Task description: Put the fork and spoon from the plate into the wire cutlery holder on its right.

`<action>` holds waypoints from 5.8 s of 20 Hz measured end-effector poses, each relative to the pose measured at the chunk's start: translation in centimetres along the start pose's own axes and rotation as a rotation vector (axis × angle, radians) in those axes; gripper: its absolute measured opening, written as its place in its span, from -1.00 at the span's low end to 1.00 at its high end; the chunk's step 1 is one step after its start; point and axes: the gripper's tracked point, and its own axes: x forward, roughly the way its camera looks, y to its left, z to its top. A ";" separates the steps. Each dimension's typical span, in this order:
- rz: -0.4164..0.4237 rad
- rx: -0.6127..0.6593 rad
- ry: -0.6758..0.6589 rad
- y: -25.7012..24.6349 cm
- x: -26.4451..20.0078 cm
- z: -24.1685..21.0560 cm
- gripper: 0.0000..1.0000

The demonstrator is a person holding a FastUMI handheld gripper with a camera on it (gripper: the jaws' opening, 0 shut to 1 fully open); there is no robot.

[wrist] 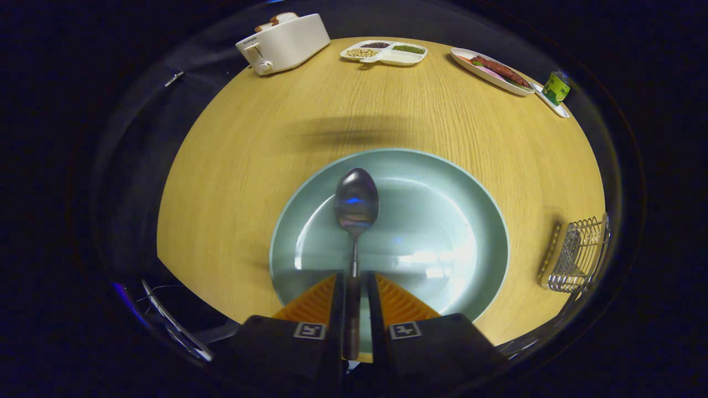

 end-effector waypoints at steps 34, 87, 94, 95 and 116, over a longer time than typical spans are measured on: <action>-0.102 -0.145 0.765 -27.7 -22.7 -3.6 -0.84; -0.199 -0.140 -1.096 -13.8 -42.0 11.4 0.97; -0.185 -0.142 -1.060 -14.0 -41.3 10.9 0.97; -0.188 -0.141 -1.064 -14.1 -41.5 10.9 0.97; -0.184 -0.147 -1.061 -13.6 -41.3 10.0 0.97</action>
